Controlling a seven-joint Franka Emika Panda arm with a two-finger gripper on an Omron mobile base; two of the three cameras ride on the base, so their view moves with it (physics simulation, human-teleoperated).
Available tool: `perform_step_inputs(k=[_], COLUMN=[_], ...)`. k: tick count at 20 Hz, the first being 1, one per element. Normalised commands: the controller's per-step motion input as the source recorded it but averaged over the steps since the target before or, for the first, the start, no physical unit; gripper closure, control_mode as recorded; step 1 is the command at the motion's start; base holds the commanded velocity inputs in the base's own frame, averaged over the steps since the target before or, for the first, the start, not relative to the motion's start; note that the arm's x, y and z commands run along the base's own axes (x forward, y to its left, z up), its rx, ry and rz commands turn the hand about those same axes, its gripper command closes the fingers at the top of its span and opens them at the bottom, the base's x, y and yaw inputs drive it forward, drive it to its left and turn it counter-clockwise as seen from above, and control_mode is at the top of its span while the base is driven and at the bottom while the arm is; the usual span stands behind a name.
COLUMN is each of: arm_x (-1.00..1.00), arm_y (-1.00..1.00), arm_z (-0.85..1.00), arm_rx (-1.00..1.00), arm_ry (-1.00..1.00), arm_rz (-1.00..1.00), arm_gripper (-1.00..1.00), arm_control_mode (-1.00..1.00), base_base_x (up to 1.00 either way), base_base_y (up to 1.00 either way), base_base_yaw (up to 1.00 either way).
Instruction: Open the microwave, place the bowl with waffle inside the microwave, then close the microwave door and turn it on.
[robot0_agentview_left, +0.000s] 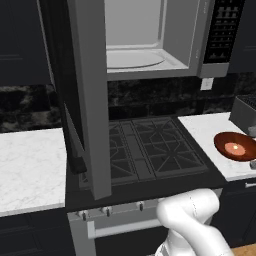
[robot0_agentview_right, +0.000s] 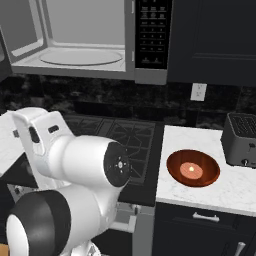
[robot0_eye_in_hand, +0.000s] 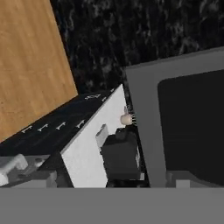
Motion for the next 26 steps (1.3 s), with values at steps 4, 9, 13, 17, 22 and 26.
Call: perform_step_inputs(k=[4, 9, 13, 17, 22, 26], arm_x=[0.06, 0.37, 0.63, 0.73, 0.79, 0.63], arm_y=[-0.97, -0.87, -0.81, -0.79, -0.56, -0.42], arm_z=[-0.51, -0.53, -0.51, -0.48, -0.35, -0.39], arm_rx=[-0.2, -0.2, -0.2, -0.19, -0.11, -0.01], arm_ry=[0.24, 0.22, 0.18, 0.17, 0.1, 0.0], arm_rz=[-0.25, -0.3, -0.31, -0.3, -0.18, -0.09], arm_gripper=[-1.0, -1.0, -1.0, -1.0, -1.0, -1.0], arm_control_mode=[-1.0, -1.0, -1.0, -1.0, -1.0, -1.0], base_base_x=[0.0, 0.0, 0.0, 0.0, 0.0, 0.0], base_base_y=[0.0, 0.0, 0.0, 0.0, 0.0, 0.0], base_base_yaw=[0.0, 0.0, 0.0, 0.0, 0.0, 0.0])
